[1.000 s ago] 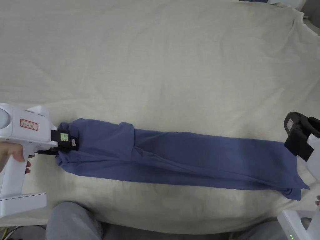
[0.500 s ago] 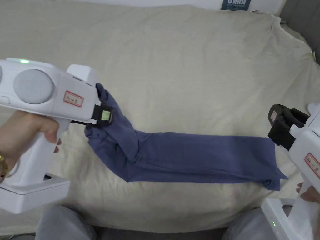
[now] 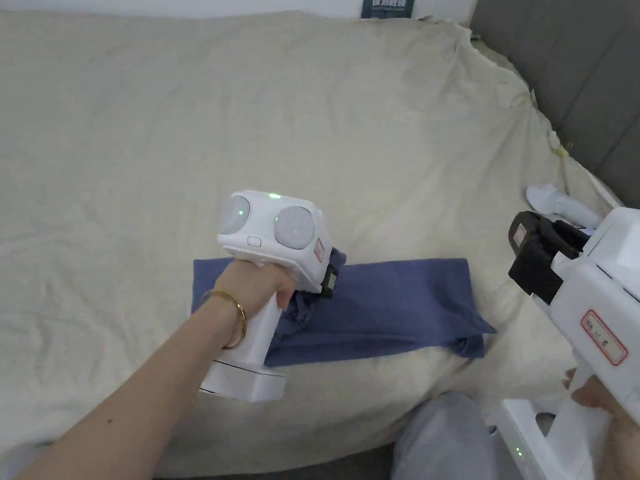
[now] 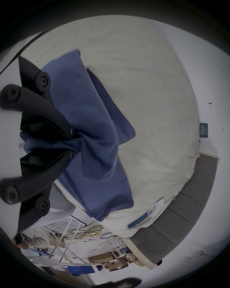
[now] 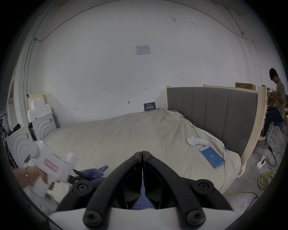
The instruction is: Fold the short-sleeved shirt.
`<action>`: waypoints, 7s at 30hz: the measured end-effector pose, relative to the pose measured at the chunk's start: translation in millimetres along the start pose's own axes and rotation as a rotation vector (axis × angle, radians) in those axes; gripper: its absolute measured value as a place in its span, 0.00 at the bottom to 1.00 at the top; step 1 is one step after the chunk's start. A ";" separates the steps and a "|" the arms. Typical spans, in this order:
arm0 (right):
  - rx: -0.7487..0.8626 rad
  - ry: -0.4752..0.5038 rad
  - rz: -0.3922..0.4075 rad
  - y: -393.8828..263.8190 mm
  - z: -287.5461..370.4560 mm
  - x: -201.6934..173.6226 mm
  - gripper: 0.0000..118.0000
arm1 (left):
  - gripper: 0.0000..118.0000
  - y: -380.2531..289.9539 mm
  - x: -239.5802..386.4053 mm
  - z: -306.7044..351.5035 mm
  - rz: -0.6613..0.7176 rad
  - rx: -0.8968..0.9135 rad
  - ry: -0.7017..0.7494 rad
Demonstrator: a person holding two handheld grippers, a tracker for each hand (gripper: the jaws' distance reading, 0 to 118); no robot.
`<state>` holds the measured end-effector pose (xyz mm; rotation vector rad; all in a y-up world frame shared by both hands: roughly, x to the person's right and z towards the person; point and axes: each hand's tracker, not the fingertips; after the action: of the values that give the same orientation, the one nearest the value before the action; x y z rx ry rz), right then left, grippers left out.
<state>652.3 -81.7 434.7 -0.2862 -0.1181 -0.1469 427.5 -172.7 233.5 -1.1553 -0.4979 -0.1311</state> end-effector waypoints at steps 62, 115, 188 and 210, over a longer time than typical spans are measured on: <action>-0.015 0.085 0.018 7.2 -0.2 -24.7 0.00 | 1.00 -75.7 -160.7 111.9 0.354 0.446 -0.353; -0.123 0.144 -0.006 -13.1 -22.6 -45.8 0.00 | 0.09 -32.5 -122.1 156.5 0.301 0.219 -0.006; -0.198 0.233 0.098 -64.0 -81.4 -135.6 0.00 | 0.88 -124.2 -160.7 179.0 0.497 0.790 0.003; -0.193 0.175 0.000 -41.3 -64.7 -100.0 0.00 | 0.87 -104.2 -238.1 11.5 0.597 0.134 -0.587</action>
<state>553.5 -126.9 370.7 -0.4645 0.0699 -0.1831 177.0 -241.3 219.7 -1.1588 -0.6397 0.7657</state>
